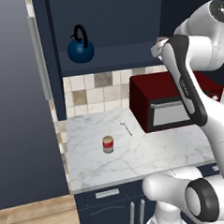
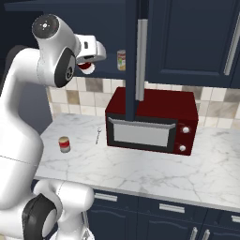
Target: Pick the cans from the counter and place them in their designated side in the cabinet.
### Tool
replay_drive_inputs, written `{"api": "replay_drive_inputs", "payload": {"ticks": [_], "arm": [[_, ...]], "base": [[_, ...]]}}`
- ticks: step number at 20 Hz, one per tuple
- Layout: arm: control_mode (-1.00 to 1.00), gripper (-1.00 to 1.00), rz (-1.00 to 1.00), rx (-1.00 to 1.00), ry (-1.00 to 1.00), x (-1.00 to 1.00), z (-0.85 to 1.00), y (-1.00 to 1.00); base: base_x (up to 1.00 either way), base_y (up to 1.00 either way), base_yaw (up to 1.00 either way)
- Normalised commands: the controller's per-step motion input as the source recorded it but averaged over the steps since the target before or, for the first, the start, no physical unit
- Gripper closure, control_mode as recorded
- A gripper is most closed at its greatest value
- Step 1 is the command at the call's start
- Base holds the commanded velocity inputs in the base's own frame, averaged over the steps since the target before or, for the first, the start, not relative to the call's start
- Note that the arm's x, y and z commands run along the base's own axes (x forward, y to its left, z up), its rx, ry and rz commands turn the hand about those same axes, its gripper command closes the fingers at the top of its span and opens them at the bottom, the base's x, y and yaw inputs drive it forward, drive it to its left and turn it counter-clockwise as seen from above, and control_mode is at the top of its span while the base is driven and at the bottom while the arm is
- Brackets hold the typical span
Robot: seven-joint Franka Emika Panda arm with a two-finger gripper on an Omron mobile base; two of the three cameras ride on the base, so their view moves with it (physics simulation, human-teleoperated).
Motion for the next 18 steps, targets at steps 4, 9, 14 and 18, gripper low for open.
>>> {"api": "replay_drive_inputs", "payload": {"ticks": [4, 9, 14, 18], "arm": [[-1.00, 1.00, 0.00, 0.00, 0.00, 0.14, 0.00, -0.02], [-1.00, 1.00, 0.00, 0.00, 0.00, 0.19, -0.01, -0.02], [-1.00, 1.00, 0.00, 0.00, 0.01, 0.24, -0.04, -0.03], [-1.00, 1.00, 0.00, 0.00, 0.01, 0.22, -0.03, -0.02]], "base": [[0.00, 0.00, 0.00], [0.00, 0.00, 0.00], [0.00, 0.00, 0.00], [0.00, 0.00, 0.00]]}}
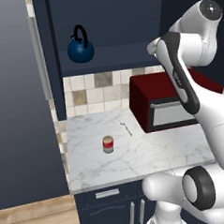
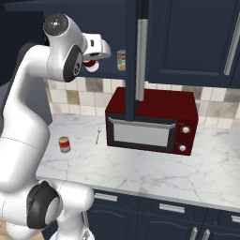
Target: Pick the cans from the counter and place them in their designated side in the cabinet.
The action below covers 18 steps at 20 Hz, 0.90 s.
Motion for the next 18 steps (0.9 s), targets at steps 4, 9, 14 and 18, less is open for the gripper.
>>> {"api": "replay_drive_inputs", "payload": {"ticks": [4, 9, 14, 18], "arm": [[-1.00, 1.00, 0.00, 0.00, 0.01, 0.19, 0.00, -0.03], [-1.00, 1.00, 0.00, 0.00, 0.03, 0.15, -0.01, -0.05], [-1.00, 1.00, 0.00, 0.00, 0.04, 0.12, -0.04, -0.05], [-1.00, 1.00, 0.00, 0.00, 0.03, 0.11, -0.04, -0.04]], "base": [[0.00, 0.00, 0.00], [0.00, 0.00, 0.00], [0.00, 0.00, 0.00], [0.00, 0.00, 0.00]]}}
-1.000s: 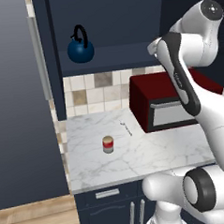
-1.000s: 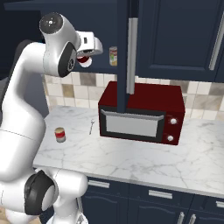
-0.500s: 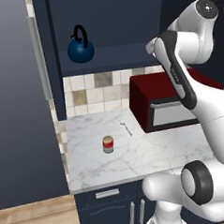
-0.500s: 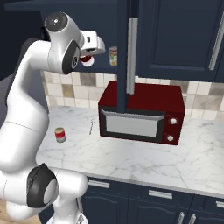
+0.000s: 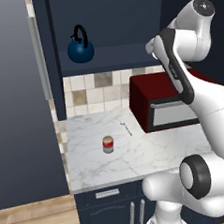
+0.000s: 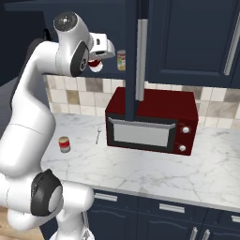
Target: Pick the cans from the counter and place them in their designated side in the cabinet.
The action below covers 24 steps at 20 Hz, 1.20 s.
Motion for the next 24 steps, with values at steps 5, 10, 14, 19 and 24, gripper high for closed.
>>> {"api": "replay_drive_inputs", "payload": {"ticks": [5, 10, 14, 19, 24], "arm": [[-1.00, 1.00, 0.00, 0.00, 0.02, 0.14, -0.02, -0.04], [-1.00, 1.00, 0.00, 0.00, 0.02, 0.17, -0.02, -0.04], [-1.00, 1.00, 0.00, 0.00, 0.02, 0.17, -0.02, -0.05], [-1.00, 1.00, 0.00, 0.00, 0.02, 0.17, -0.03, -0.02], [-1.00, 1.00, 0.00, 0.00, 0.03, 0.19, -0.04, -0.01]], "base": [[0.00, 0.00, 0.00], [0.00, 0.00, 0.00], [0.00, 0.00, 0.00], [0.00, 0.00, 0.00], [0.00, 0.00, 0.00]]}}
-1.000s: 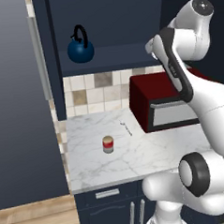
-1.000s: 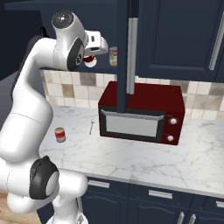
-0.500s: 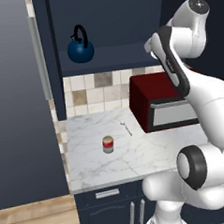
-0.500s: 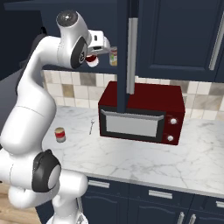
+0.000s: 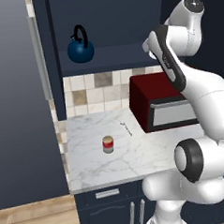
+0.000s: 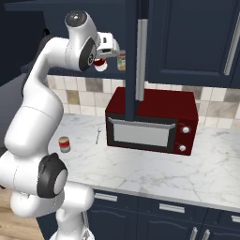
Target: Pick the cans from the counter and place them in their designated side in the cabinet.
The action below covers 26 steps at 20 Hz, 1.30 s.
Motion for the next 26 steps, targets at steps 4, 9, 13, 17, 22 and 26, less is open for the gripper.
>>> {"api": "replay_drive_inputs", "payload": {"ticks": [4, 9, 13, 17, 22, 26], "arm": [[-1.00, 1.00, 0.00, 0.00, 0.02, 0.17, -0.04, -0.05], [-1.00, 1.00, 0.00, 0.00, 0.02, 0.20, -0.04, -0.05], [-1.00, 1.00, 0.00, 0.00, 0.03, 0.21, -0.04, -0.03], [-1.00, 1.00, 0.00, 0.00, 0.02, 0.22, -0.02, -0.03], [-1.00, 1.00, 0.00, 0.00, 0.02, 0.23, -0.01, -0.04], [-1.00, 1.00, 0.00, 0.00, 0.02, 0.20, -0.02, -0.03]], "base": [[0.00, 0.00, 0.00], [0.00, 0.00, 0.00], [0.00, 0.00, 0.00], [0.00, 0.00, 0.00], [0.00, 0.00, 0.00], [0.00, 0.00, 0.00]]}}
